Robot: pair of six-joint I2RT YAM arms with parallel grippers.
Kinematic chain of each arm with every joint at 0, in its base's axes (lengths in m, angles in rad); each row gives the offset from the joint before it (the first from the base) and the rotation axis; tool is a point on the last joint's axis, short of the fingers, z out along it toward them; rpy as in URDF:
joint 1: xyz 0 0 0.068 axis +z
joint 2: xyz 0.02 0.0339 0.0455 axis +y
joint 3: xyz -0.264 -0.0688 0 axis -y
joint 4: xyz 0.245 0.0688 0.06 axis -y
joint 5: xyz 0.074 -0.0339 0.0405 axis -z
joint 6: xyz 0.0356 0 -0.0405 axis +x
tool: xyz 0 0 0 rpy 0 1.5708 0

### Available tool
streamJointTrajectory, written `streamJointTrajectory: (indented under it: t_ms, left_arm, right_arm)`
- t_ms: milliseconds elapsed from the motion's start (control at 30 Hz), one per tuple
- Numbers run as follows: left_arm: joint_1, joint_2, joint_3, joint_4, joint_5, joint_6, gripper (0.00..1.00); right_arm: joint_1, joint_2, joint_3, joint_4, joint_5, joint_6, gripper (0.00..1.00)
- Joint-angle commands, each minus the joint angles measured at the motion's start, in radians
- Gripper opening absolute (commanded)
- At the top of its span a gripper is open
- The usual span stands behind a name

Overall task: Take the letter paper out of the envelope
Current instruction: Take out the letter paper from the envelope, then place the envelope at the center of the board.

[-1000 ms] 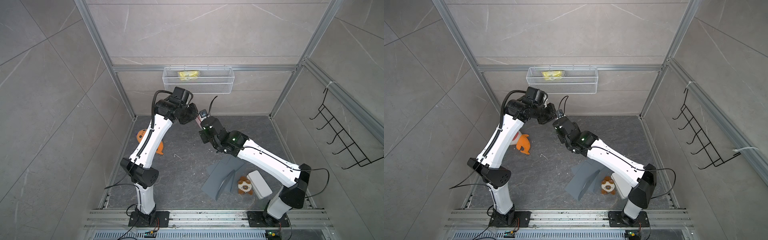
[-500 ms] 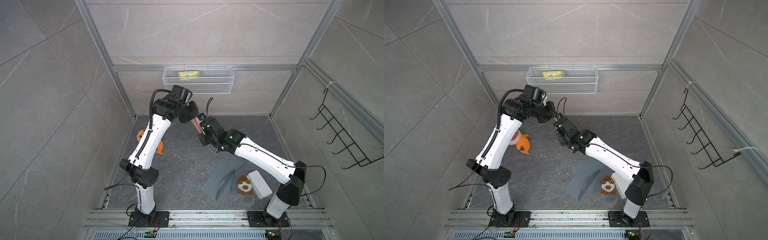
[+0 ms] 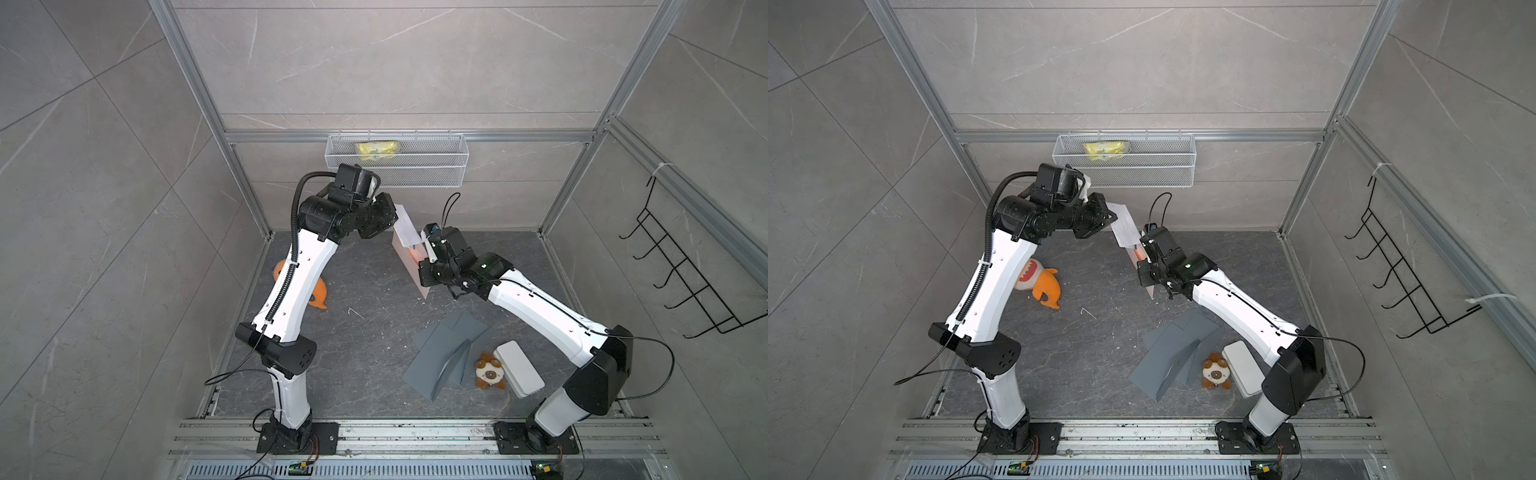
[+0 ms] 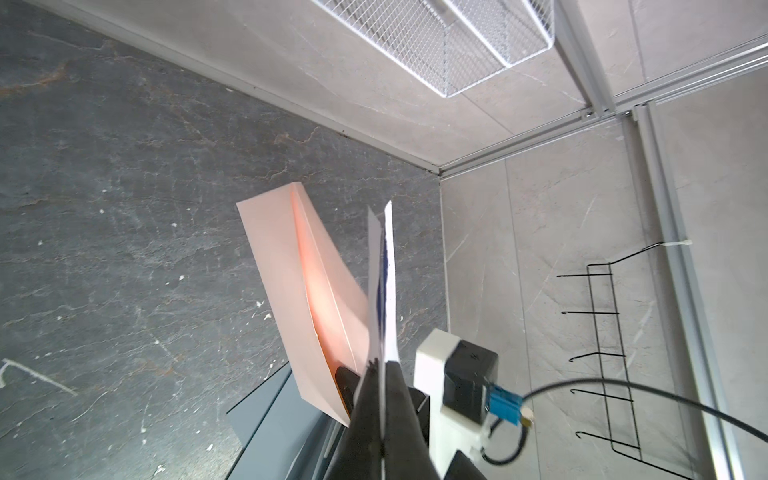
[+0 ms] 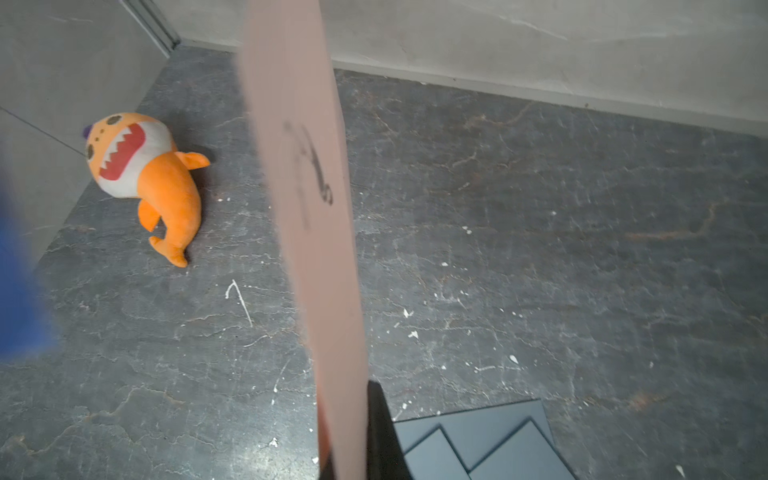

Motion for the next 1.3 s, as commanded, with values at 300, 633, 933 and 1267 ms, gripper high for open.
streamJointTrajectory:
  t_ms: [300,633,933,1267]
  left_arm:
    - [-0.003,-0.202,-0.418,0.422,0.2,-0.049,0.0]
    - [-0.007,-0.28,-0.691,0.621,0.272,-0.109,0.0]
    - [-0.024,-0.277,-0.75,0.641,0.274,-0.102,0.0]
    - [-0.028,-0.281,-0.781,0.651,0.266,-0.098,0.0]
  right_arm:
    - [-0.356,-0.277,-0.488,0.476,-0.129,0.714,0.0]
    - [-0.592,-0.356,-0.879,0.798,-0.029,1.154,0.0]
    - [-0.641,-0.205,-1.007,0.996,-0.01,1.308,0.0]
    - [-0.642,-0.145,-1.055,0.972,0.032,1.398,0.08]
